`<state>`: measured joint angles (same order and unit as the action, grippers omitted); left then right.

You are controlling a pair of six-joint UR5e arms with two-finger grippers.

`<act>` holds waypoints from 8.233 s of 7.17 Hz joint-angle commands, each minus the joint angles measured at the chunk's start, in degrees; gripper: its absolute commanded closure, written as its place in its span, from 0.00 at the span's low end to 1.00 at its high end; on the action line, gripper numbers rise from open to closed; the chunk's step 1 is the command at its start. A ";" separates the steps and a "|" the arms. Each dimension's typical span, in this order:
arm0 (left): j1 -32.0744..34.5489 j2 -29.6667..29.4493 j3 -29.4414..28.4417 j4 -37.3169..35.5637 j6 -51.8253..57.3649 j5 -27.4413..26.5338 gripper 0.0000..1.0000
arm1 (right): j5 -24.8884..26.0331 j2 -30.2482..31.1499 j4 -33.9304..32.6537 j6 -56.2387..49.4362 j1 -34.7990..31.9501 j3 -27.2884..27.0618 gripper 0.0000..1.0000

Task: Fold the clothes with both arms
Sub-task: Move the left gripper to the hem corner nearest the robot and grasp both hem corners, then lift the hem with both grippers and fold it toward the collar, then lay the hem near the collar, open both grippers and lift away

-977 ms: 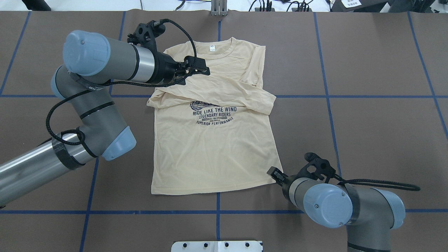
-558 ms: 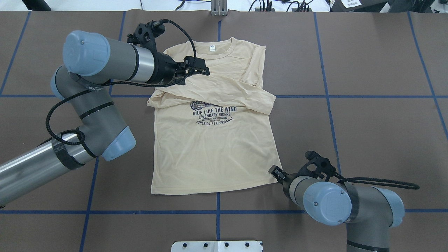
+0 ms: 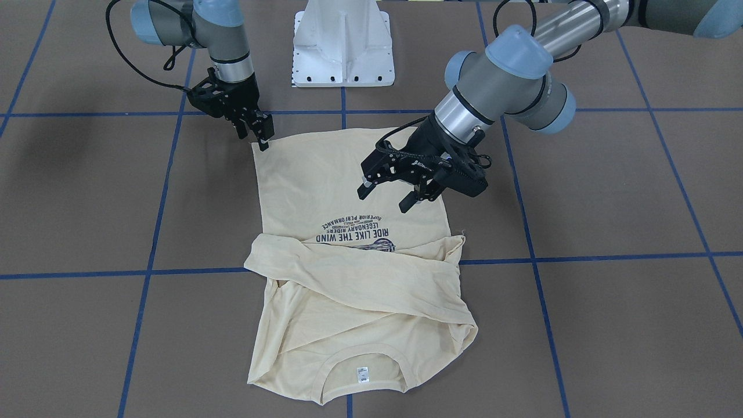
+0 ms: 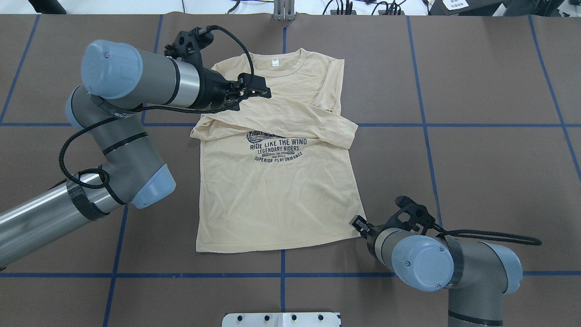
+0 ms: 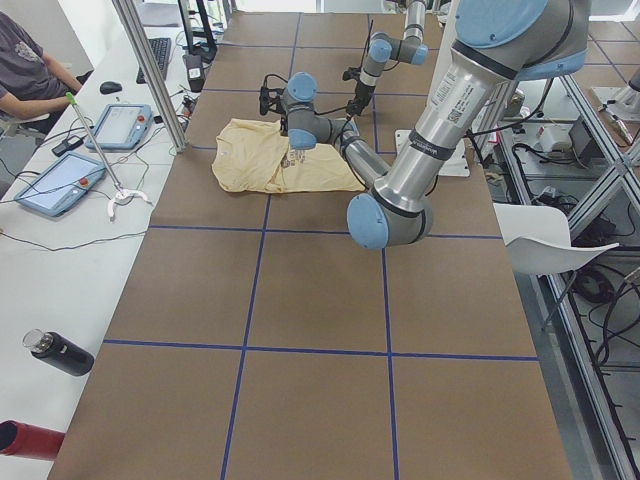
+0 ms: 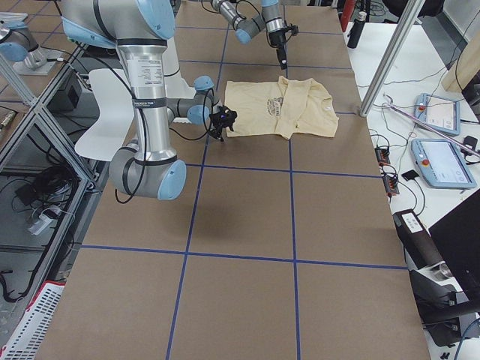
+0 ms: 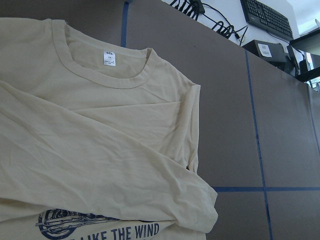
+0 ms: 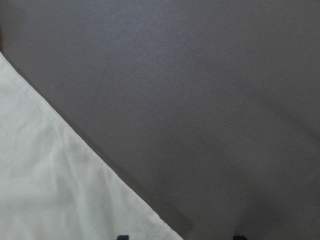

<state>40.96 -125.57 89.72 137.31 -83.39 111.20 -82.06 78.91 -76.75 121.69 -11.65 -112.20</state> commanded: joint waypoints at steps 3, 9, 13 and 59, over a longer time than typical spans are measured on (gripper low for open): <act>0.00 5.67 3.34 -0.02 -0.10 -0.02 0.04 | -0.20 -0.07 0.37 -0.14 -0.74 -0.30 1.00; -10.17 14.91 18.33 -16.39 -16.24 -8.09 0.06 | -0.82 1.41 0.11 0.12 -2.24 -4.25 1.00; -23.71 22.53 23.38 -26.65 -16.98 -16.89 0.14 | -0.29 3.53 -0.07 1.35 1.71 -5.84 1.00; 5.96 -5.12 -21.96 -1.61 -7.22 -8.81 0.68 | -24.46 -40.76 1.07 -37.50 -36.94 49.63 0.08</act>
<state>45.83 -130.67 67.57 135.33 -90.58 102.26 -106.34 38.77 -75.81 83.49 -47.45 -61.41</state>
